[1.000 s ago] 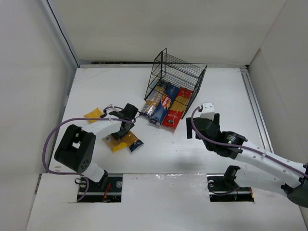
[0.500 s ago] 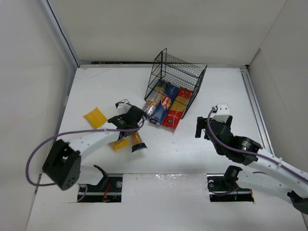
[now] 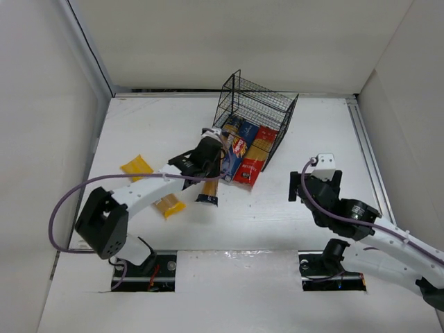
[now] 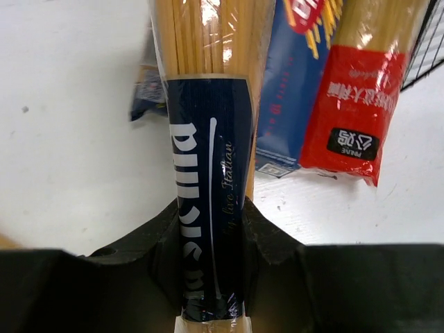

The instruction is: Place and organize the pasta boxes and bags onto the shelf

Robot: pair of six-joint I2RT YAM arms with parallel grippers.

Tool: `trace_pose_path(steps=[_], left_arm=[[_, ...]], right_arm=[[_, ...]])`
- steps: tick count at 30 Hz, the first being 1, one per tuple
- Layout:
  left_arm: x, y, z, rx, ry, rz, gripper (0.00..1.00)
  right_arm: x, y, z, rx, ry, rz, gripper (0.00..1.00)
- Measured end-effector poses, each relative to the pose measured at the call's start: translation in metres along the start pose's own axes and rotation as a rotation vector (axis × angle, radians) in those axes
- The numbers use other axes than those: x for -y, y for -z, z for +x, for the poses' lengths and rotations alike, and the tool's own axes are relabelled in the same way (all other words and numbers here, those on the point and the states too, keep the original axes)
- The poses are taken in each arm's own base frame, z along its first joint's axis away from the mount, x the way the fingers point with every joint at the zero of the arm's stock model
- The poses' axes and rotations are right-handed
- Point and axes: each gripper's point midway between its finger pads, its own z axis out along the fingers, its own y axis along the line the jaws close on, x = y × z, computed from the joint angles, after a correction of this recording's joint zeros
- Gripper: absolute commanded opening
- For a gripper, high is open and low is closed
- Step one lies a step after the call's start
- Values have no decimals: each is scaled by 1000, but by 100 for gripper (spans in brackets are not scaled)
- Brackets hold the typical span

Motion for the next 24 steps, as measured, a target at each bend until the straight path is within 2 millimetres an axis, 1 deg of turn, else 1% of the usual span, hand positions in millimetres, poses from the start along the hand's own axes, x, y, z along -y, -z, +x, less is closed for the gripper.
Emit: trace_pose_path(steps=[3, 6, 9, 13, 15, 17, 21, 24], left_arm=[[20, -12, 6, -46, -91, 20, 0], [41, -17, 5, -60, -154, 54, 0], [61, -19, -6, -54, -183, 89, 0], [77, -27, -25, -34, -194, 108, 0], [82, -33, -29, -37, -198, 112, 0], [85, -39, -28, -51, -202, 113, 0], [87, -53, -17, -102, -221, 101, 0], [87, -57, -13, -121, -229, 94, 0]], right_arm=[[10, 2, 0, 0, 3, 28, 100], [20, 2, -1, -3, -3, 60, 100], [28, 2, 0, -9, -7, 82, 100], [32, 3, 0, -9, -21, 89, 100], [34, 4, -1, -7, -31, 91, 100], [36, 4, 0, -6, -38, 93, 100], [38, 3, 4, -16, -31, 93, 100], [37, 3, 4, -19, -27, 90, 100]])
